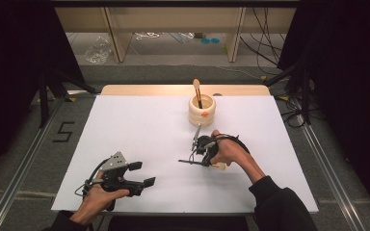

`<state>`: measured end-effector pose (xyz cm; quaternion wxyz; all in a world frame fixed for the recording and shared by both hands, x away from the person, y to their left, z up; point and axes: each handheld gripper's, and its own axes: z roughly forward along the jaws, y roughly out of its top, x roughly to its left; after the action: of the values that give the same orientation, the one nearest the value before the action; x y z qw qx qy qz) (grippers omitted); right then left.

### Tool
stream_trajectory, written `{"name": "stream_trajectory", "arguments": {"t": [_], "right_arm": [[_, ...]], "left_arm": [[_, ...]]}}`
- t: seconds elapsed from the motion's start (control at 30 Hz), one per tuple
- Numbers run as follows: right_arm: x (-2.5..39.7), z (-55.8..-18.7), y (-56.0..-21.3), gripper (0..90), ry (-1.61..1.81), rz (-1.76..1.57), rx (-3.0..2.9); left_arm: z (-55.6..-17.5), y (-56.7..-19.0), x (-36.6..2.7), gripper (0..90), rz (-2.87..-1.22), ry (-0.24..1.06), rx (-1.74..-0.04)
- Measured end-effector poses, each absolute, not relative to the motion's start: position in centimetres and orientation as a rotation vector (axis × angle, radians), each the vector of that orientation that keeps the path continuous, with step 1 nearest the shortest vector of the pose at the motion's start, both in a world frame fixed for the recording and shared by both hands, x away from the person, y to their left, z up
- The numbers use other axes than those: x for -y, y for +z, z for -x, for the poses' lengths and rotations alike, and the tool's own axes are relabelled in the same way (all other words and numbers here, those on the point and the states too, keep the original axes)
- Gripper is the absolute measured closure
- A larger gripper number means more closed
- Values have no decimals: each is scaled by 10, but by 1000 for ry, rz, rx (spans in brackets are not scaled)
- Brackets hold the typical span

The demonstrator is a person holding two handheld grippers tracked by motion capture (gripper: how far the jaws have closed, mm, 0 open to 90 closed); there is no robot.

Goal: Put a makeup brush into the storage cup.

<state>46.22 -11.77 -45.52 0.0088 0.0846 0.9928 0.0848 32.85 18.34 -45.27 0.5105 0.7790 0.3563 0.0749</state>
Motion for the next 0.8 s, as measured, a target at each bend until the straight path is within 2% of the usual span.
{"name": "stream_trajectory", "arguments": {"t": [0.8], "right_arm": [[117, -462, -451, 831, 274, -243, -3084]], "left_arm": [[-328, -452, -184, 186, -1875, 181, -858]]}}
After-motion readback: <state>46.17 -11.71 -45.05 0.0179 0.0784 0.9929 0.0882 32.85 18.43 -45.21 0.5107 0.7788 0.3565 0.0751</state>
